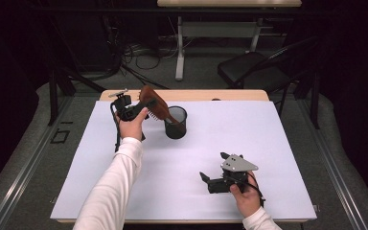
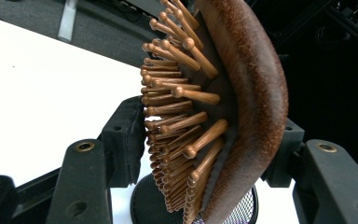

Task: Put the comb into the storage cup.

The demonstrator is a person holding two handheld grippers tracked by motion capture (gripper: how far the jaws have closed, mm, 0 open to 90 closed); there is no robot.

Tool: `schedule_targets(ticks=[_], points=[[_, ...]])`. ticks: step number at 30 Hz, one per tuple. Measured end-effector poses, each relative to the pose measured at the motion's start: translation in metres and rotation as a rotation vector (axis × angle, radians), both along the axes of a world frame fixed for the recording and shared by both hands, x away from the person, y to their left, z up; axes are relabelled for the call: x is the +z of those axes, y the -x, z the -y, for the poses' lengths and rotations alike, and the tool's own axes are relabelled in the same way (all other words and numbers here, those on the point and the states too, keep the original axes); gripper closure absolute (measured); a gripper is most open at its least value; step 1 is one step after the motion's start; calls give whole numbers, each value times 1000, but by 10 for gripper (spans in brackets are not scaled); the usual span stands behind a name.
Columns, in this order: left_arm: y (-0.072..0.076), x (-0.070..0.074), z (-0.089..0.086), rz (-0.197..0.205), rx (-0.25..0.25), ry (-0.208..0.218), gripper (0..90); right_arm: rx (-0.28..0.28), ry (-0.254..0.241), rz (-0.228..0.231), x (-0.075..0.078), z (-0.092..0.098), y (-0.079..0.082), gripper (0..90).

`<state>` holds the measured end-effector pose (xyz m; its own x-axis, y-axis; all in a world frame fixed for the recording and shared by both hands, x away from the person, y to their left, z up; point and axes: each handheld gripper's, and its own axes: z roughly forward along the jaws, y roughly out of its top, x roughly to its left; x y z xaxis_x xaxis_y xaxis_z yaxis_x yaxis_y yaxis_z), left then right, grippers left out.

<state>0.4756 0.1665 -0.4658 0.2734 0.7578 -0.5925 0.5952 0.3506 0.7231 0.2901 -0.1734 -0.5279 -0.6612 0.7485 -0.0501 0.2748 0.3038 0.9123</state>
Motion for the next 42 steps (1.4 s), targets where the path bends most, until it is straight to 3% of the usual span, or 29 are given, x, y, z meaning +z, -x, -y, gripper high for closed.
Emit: schedule_targets(ticks=[16,26,33,42], points=[[0,1,0,5,5,4,300,-4,-4,-4,-1,1,-1,14],[2,4,-2,17,0,-2,296,-7,-4,-8,-1,2,-2,14],[6,10,-4,57,5,-37,302,-5,-2,-9,-2,1,-2,14],[9,12,-7,53,14,-23,295,-7,-1,-10,-2,0,-1,14]])
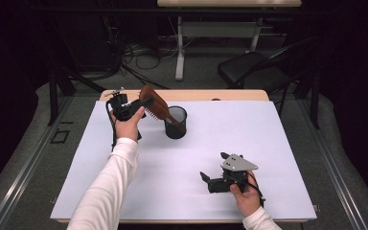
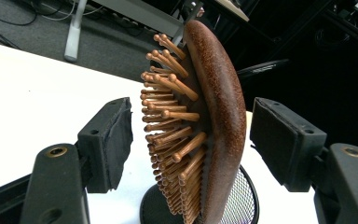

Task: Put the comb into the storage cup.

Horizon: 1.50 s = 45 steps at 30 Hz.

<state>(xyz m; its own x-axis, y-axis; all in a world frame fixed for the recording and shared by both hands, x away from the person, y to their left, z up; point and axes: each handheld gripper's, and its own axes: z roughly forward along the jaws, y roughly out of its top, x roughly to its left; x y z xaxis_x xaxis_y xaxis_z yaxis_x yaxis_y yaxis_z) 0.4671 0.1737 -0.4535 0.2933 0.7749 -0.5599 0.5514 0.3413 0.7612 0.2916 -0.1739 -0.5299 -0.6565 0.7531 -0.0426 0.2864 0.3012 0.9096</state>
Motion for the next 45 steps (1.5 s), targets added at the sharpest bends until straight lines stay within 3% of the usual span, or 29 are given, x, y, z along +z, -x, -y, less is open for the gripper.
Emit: schedule_targets(ticks=[20,45], points=[[6,2,-10,-6,31,35,157,0,4,-6,-1,-1,0,14],[15,11,-22,35,-4,28,28,-2,3,-5,-2,0,0,14]])
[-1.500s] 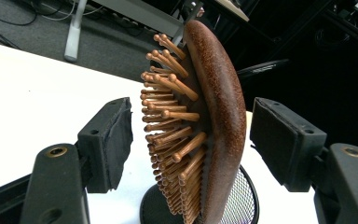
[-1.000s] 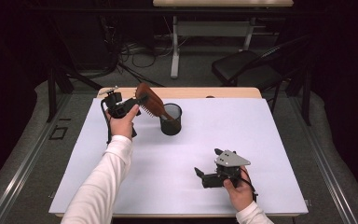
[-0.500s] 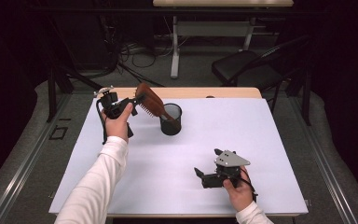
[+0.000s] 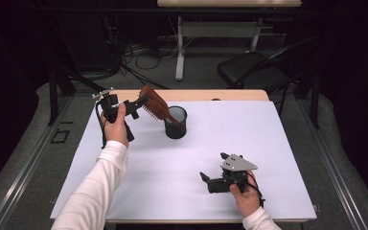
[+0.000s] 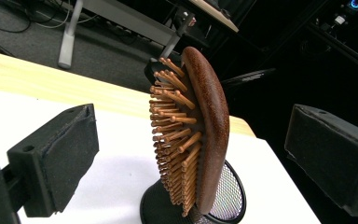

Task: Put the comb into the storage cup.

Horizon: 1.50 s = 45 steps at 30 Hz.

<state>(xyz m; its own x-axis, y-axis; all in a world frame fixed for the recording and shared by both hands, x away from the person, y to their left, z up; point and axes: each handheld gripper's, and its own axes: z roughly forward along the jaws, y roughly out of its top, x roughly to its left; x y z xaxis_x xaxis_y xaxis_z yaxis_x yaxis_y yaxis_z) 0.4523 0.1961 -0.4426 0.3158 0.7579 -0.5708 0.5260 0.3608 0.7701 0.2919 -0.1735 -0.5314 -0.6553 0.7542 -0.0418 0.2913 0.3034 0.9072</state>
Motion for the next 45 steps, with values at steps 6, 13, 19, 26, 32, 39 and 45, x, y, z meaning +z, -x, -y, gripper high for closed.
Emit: schedule_targets(ticks=[6,13,19,26,32,39,45], points=[[2,3,-3,8,1,12,3,0,0,-1,0,0,0,14],[6,5,-7,19,-2,7,3,0,-2,0,0,0,0,14],[10,7,-9,27,-21,-17,3,0,-3,-5,0,0,0,14],[14,10,-8,43,-39,-32,3,-10,-7,-4,1,1,0,12],[18,11,-7,53,-60,-64,3,-13,-10,-3,1,2,-1,0],[24,12,-10,59,-78,-82,3,-14,-12,-7,2,3,-1,0],[31,14,-10,72,-101,-109,3,-18,-16,-17,2,5,-2,0]])
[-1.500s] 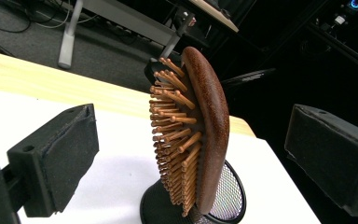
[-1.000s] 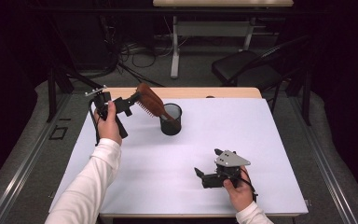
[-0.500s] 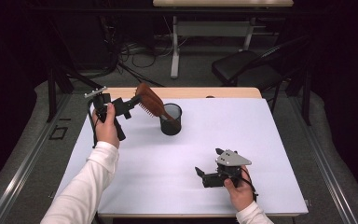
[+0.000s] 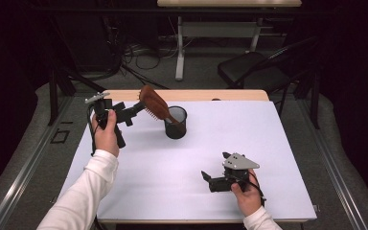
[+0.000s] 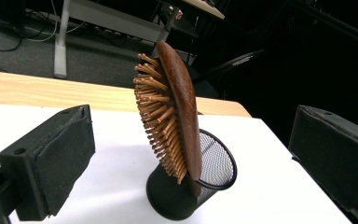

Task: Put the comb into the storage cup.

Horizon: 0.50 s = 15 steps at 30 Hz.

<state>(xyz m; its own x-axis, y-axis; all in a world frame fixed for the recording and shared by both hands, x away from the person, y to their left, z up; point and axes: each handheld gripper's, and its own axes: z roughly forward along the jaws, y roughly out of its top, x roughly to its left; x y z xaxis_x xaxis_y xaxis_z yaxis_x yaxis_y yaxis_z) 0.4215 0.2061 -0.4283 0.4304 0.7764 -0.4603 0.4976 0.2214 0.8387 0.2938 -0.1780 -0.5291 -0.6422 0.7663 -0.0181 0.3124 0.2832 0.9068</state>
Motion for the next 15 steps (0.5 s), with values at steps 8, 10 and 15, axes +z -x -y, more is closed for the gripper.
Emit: schedule_targets(ticks=[8,10,15], points=[[9,2,2,13,-52,-73,3,-14,-7,-18,2,5,-2,0],[12,2,3,19,-62,-92,3,-17,-10,-24,2,6,-2,0],[18,0,5,24,-93,-128,3,-21,-11,-25,2,7,-3,0]])
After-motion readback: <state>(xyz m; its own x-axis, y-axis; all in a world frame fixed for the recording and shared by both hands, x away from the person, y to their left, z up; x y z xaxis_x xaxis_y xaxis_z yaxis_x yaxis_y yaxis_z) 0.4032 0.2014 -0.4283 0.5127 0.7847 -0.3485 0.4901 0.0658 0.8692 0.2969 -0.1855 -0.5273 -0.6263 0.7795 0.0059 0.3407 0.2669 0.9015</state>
